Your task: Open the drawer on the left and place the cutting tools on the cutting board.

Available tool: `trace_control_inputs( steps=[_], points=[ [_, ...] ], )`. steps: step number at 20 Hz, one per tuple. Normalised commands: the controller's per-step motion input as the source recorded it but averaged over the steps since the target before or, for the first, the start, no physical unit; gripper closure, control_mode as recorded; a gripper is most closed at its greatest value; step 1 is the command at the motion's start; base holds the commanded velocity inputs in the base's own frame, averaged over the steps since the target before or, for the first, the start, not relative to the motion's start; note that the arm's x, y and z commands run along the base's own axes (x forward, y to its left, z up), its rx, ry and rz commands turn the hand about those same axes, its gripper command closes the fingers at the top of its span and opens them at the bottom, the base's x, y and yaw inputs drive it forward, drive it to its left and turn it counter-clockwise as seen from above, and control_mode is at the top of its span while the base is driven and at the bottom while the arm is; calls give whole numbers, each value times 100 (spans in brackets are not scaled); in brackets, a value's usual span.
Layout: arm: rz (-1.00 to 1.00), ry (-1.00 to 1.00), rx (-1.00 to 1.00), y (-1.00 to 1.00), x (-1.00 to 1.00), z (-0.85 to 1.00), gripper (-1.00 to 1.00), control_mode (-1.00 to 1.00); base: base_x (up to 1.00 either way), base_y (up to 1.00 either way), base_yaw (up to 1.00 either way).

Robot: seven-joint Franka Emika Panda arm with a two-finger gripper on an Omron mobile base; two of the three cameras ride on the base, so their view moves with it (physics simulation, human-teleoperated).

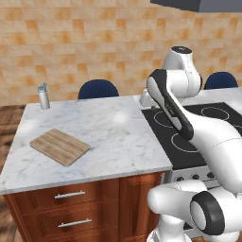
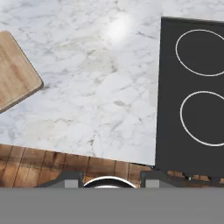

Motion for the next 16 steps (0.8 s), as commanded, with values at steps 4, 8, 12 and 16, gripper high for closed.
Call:
trace_control_inputs(
  steps=[4, 8, 12, 16],
  points=[
    [0, -4, 0, 0, -14, 0, -100, -100, 0, 0, 0],
    [11, -12, -3, 32, -79, -6, -100, -100, 0, 0, 0],
    [21, -17, -11, 78, -100, -28, -100, -100, 0, 0, 0],
    [21, -15, -17, 98, -100, -30, -100, -100, 0, 0, 0]
  ],
)
